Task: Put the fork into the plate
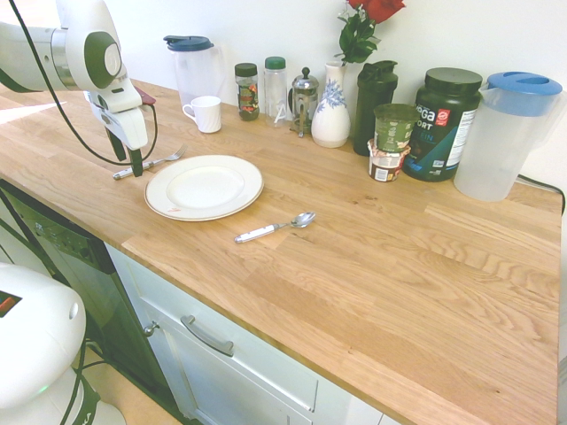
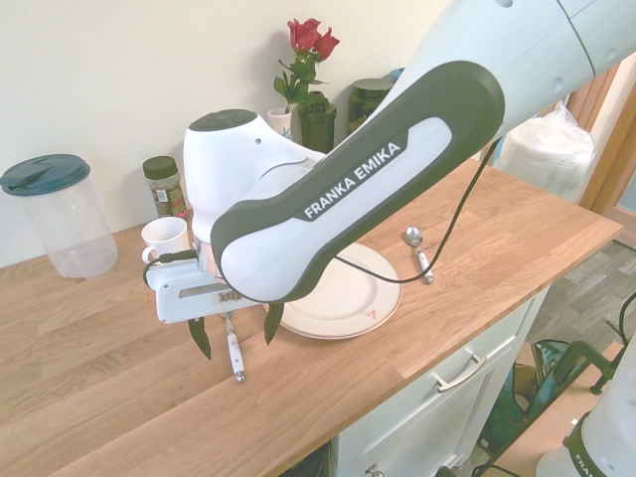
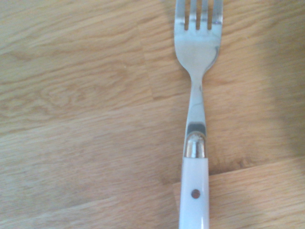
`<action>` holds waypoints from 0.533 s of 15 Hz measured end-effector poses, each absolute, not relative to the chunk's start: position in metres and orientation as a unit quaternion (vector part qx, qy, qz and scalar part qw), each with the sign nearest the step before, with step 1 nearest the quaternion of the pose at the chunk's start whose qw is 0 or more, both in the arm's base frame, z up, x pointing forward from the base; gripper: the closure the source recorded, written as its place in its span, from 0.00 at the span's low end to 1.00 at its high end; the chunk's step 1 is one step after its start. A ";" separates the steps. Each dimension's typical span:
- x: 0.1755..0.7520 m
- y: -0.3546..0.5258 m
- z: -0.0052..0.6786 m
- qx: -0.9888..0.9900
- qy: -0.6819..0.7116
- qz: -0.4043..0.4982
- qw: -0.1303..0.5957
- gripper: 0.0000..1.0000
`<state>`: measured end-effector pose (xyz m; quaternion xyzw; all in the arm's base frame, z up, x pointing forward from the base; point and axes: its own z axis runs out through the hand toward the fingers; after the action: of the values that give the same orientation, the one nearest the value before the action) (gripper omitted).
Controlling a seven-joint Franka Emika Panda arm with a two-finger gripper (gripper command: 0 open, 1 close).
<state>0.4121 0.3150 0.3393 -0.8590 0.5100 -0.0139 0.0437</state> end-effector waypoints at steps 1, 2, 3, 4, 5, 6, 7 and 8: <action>0.411 0.315 0.335 -0.858 0.512 -0.013 0.045 1.00; 0.410 0.316 0.332 -0.857 0.512 -0.014 0.049 1.00; 0.410 0.318 0.331 -0.857 0.513 -0.014 0.052 1.00; 0.410 0.319 0.331 -0.856 0.514 -0.014 0.055 1.00; 0.409 0.320 0.331 -0.856 0.514 -0.015 0.055 1.00; 0.409 0.321 0.331 -0.855 0.515 -0.014 0.055 1.00; 0.408 0.322 0.330 -0.855 0.515 -0.014 0.055 1.00; 0.406 0.323 0.328 -0.855 0.515 -0.013 0.053 1.00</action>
<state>0.4065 0.3234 0.3282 -0.8555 0.5149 -0.0128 0.0534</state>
